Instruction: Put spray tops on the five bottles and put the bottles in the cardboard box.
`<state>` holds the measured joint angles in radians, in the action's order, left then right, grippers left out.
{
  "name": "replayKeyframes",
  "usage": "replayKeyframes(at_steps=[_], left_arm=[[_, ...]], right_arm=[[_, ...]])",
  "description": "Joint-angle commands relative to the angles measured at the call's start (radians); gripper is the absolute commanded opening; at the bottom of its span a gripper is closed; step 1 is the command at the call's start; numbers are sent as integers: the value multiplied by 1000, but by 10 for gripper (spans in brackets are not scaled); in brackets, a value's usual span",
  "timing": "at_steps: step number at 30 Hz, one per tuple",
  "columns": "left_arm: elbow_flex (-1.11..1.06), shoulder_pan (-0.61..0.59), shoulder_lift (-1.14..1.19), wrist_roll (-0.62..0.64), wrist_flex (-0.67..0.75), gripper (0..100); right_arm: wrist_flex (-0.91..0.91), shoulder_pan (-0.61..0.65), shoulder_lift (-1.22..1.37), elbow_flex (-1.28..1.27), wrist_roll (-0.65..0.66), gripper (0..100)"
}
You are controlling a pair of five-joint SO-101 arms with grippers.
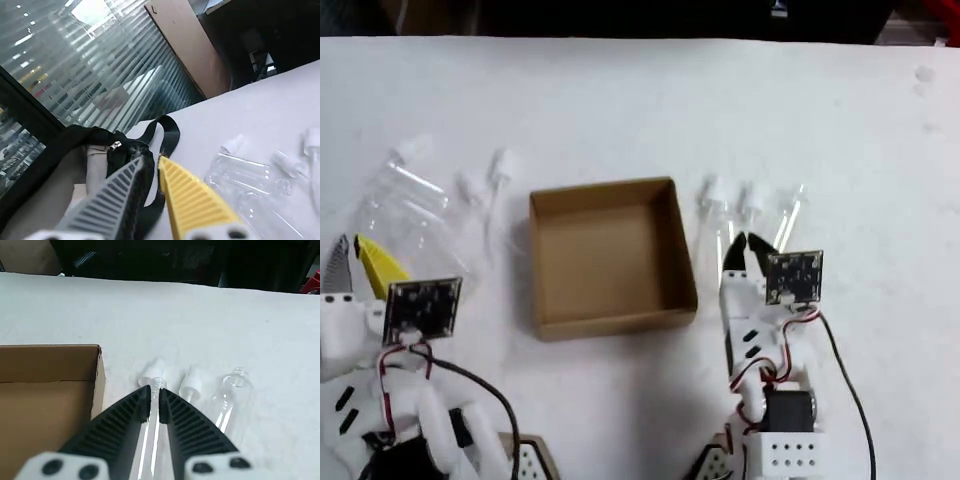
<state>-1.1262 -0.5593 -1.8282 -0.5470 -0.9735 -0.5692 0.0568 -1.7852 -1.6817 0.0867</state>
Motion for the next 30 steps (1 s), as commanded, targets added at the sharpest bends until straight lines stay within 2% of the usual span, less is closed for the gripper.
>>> replayKeyframes(at_steps=[1,6,14,24,30], left_arm=[[81,-7,25,-11,-6,54],[241,-7,252,-9,-26,55],[635,-5,771,-11,-239,55],[1037,131,1132,-5,-499,55],[1229,153,1280,58,-526,55]], right_arm=[[15,1,-7,-9,-9,19],[15,1,-7,-9,-9,19],[15,1,-5,-9,-9,19],[15,1,-5,-9,-9,19],[15,1,-5,-9,-9,19]])
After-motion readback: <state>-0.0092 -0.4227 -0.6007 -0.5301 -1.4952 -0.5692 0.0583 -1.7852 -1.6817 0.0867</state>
